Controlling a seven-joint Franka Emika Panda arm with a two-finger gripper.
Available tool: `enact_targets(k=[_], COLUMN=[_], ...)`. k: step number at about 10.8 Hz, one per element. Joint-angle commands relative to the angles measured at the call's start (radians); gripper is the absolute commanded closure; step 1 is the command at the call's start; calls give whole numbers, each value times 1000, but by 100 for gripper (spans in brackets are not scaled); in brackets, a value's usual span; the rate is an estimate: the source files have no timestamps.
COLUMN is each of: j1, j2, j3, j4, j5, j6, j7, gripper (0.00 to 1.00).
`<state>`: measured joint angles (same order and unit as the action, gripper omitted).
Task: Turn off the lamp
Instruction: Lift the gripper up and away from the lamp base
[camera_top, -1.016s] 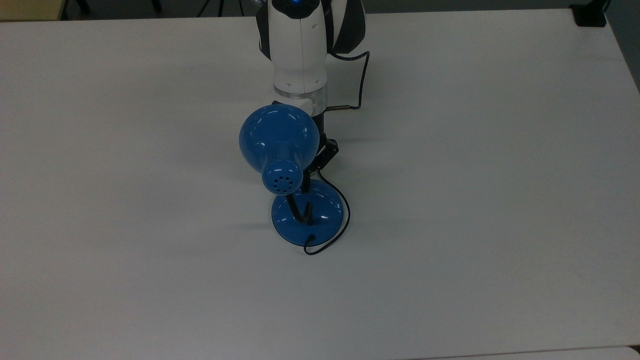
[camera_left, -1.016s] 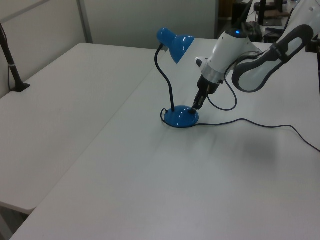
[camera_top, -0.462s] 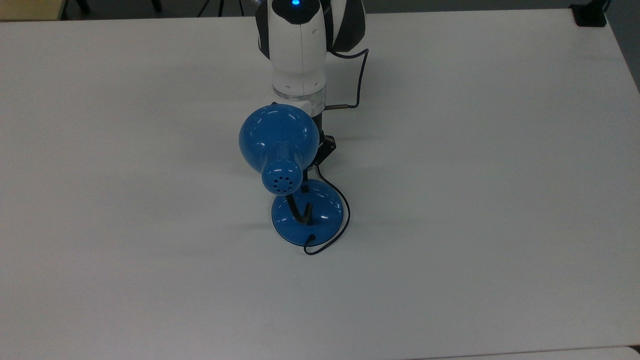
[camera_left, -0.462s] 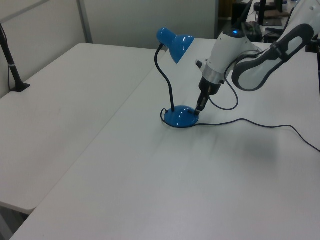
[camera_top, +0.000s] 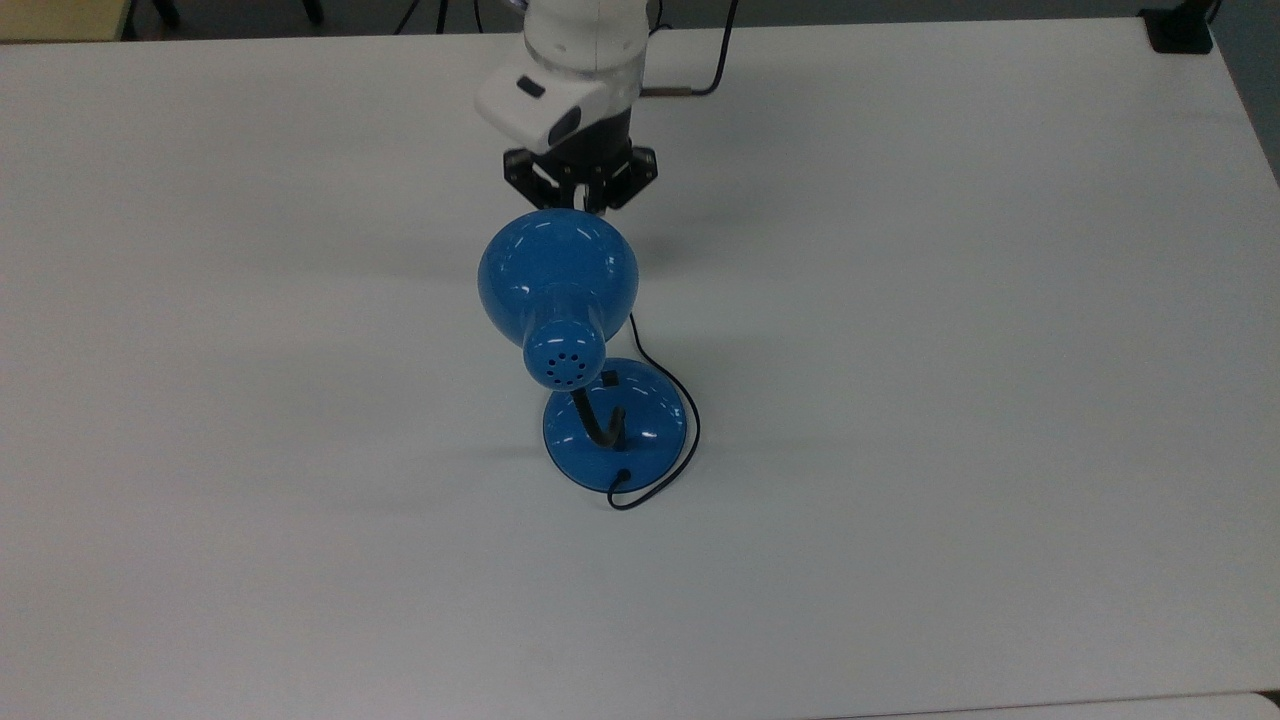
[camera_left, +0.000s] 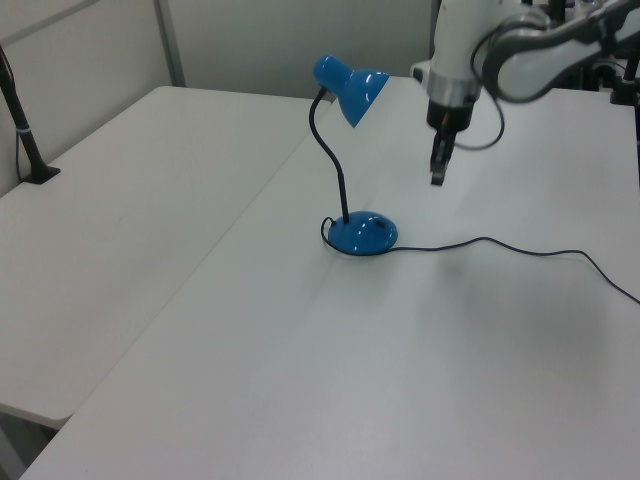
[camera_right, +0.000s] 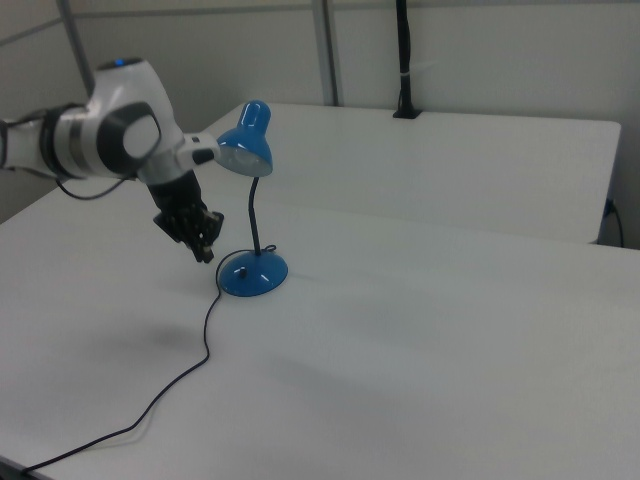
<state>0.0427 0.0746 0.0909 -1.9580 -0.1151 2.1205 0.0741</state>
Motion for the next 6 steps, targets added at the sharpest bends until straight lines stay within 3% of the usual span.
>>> enact_targets(k=[1,3,6], j1=[6,6,5], j2=[-58,-71,-82], j3=[-4,-5,-5], j4=[167,246,263], j5=[2,0,2], j6=[-313,-428,-452], j7=[32,30,50], gripper=[49,0,0])
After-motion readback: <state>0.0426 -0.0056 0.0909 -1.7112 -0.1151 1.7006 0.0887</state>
